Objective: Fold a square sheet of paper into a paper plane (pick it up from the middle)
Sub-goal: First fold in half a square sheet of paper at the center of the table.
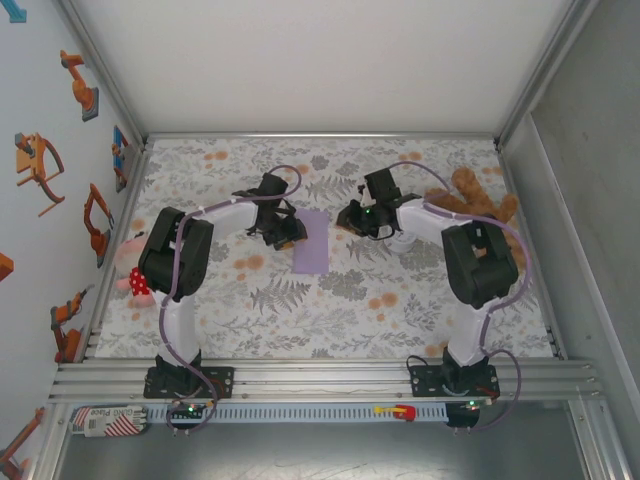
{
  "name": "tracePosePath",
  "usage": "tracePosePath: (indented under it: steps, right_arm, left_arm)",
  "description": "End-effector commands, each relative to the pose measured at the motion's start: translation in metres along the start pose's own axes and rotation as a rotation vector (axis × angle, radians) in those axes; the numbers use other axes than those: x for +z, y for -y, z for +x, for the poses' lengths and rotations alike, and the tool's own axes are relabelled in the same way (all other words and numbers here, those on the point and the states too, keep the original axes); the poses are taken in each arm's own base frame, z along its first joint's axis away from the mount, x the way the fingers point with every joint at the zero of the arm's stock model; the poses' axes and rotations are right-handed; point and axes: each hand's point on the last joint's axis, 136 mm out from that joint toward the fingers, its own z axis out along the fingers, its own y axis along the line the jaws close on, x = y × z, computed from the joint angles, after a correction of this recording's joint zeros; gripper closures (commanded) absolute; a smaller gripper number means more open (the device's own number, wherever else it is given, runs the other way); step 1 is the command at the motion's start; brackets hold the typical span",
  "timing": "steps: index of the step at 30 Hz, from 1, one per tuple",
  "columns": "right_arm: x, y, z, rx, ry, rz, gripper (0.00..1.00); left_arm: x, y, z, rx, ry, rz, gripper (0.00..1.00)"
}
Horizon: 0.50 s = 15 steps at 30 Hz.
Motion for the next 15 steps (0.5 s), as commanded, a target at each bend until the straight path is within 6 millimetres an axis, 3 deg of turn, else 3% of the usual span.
tracePosePath:
  steps: [1, 7, 15]
  right_arm:
    - [-0.007, 0.007, -0.004, -0.016, 0.056, 0.038, 0.76]
    - [-0.002, 0.015, 0.001, 0.005, 0.051, 0.037, 0.76]
    - [0.004, 0.017, 0.004, 0.008, 0.03, 0.028, 0.76]
  left_arm:
    - [0.041, -0.059, 0.044, -0.015, -0.141, -0.229, 0.6]
    - [0.05, -0.074, 0.049, -0.089, -0.143, -0.283, 0.63]
    - [0.064, -0.074, 0.052, -0.147, -0.157, -0.29, 0.62]
